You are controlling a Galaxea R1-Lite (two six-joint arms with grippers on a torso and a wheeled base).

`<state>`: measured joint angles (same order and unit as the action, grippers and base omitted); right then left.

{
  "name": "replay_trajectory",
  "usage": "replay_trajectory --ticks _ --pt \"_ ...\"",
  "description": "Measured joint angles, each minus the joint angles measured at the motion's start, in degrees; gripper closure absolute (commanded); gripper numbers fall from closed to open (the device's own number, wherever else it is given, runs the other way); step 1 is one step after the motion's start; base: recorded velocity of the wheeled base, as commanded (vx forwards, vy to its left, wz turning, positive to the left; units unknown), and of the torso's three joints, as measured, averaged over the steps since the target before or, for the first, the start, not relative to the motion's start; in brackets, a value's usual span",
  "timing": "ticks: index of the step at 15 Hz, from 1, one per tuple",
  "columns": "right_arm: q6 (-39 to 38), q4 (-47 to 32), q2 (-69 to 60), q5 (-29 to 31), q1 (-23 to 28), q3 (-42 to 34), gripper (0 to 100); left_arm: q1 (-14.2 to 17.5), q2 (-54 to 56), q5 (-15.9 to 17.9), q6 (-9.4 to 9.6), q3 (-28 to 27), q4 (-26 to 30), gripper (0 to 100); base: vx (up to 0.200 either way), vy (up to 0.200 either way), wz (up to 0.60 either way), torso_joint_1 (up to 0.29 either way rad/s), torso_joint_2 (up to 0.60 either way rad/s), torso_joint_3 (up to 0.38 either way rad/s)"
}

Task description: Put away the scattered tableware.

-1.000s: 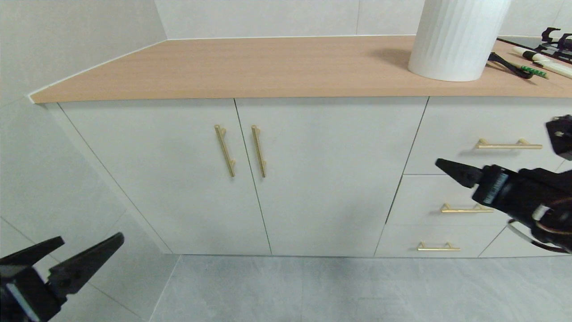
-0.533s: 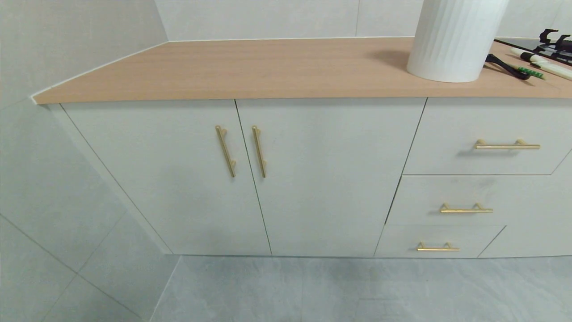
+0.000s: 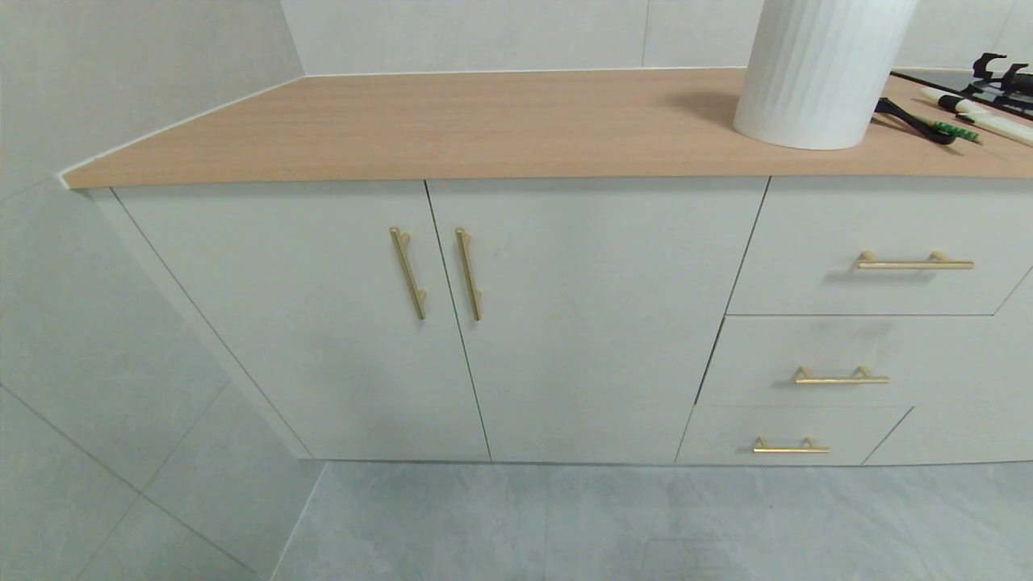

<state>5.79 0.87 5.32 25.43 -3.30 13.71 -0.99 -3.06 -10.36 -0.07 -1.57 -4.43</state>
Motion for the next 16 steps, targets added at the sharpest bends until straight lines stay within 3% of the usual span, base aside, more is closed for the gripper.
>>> replay_trajectory --ticks 2,4,6,9,16 --pt "0.5 -0.9 -2.8 -0.8 2.6 -2.6 0 1.1 1.7 -0.2 -1.67 1.1 1.7 0 0.000 0.000 0.00 0.000 0.00 0.000" --pt "0.2 4.7 -4.3 -3.0 3.3 -8.9 0 1.4 2.5 3.5 -2.06 1.4 2.4 0 0.000 0.000 0.00 0.000 0.00 0.000" --pt "-2.0 4.8 -4.9 -12.7 3.6 -12.5 0 1.5 2.9 8.1 -1.97 1.5 2.5 0 0.000 0.000 0.00 0.000 0.00 0.000" --pt "-3.4 -0.4 -5.2 -24.2 3.6 -13.4 0 1.4 3.0 9.9 0.17 1.5 4.0 0 0.000 0.000 0.00 0.000 0.00 0.000" --pt "-4.7 -0.8 -5.3 -25.2 3.3 -13.7 0 1.4 3.1 10.2 0.45 1.6 4.4 0 0.000 0.000 0.00 0.000 0.00 0.000"
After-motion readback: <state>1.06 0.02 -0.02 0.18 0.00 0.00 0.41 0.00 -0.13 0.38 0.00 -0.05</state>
